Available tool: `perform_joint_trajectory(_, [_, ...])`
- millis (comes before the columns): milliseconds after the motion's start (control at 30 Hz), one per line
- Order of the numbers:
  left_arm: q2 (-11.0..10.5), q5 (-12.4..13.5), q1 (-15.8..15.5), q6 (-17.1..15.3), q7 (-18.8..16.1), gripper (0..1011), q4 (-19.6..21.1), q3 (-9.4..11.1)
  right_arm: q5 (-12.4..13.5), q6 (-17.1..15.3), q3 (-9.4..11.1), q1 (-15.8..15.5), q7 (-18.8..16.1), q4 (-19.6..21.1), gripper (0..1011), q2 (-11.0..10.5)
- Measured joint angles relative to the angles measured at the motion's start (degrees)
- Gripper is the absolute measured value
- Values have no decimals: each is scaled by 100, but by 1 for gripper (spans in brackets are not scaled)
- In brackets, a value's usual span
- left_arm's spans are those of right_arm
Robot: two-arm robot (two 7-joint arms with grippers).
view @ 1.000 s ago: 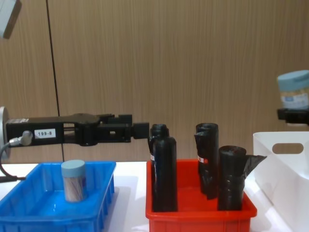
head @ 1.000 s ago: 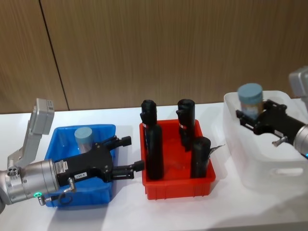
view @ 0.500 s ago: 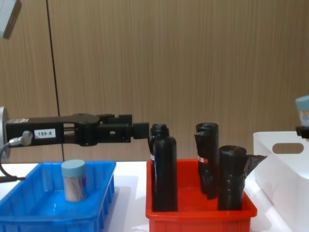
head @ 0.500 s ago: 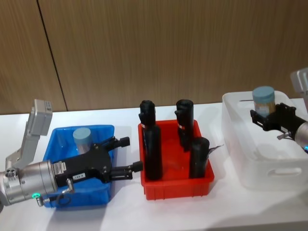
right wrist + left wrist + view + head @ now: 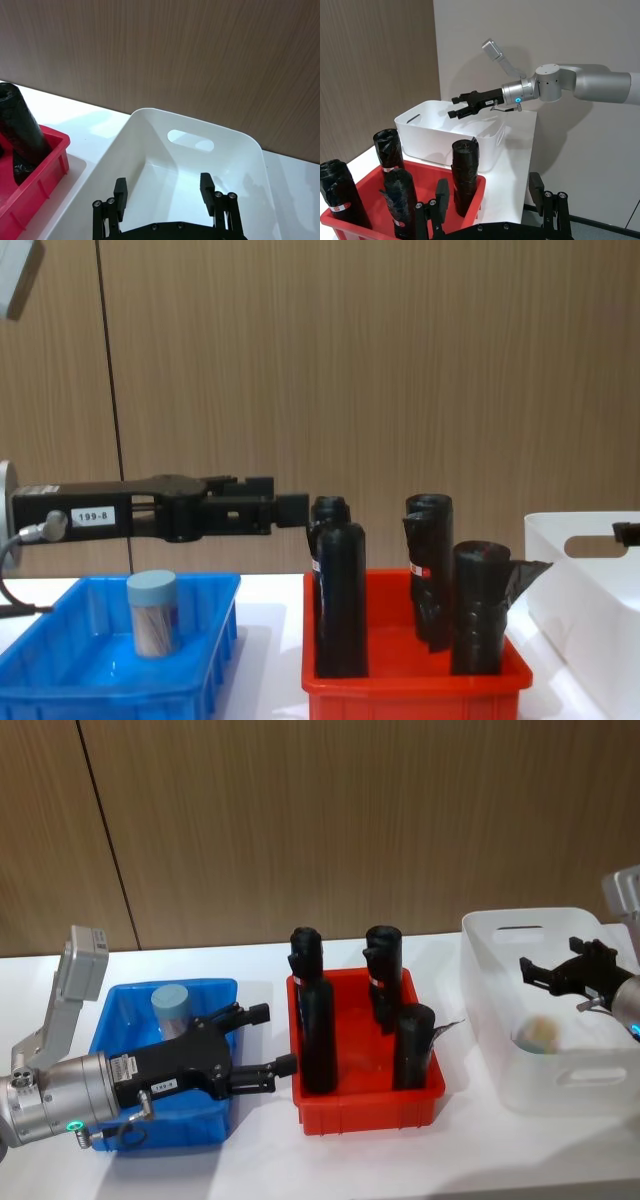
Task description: Pick the cotton swabs from the blue box and place them into the white box.
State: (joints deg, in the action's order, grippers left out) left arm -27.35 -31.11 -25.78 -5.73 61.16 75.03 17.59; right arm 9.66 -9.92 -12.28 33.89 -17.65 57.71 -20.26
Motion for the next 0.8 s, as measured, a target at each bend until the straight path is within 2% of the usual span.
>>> perform_joint_trajectory(167, [0,0,0,0,0,1004,0,0,35,10,12,4,2,-16,1002,1])
perform_joint_trajectory(500, [8,23,17,3,-81,1004,22,11,47,26,14,-66,34,68,1002,1])
perform_joint_trajectory(800, [56,202,132,51,-634,1004,191,91,132,120,5,-488,198,601,1002,13])
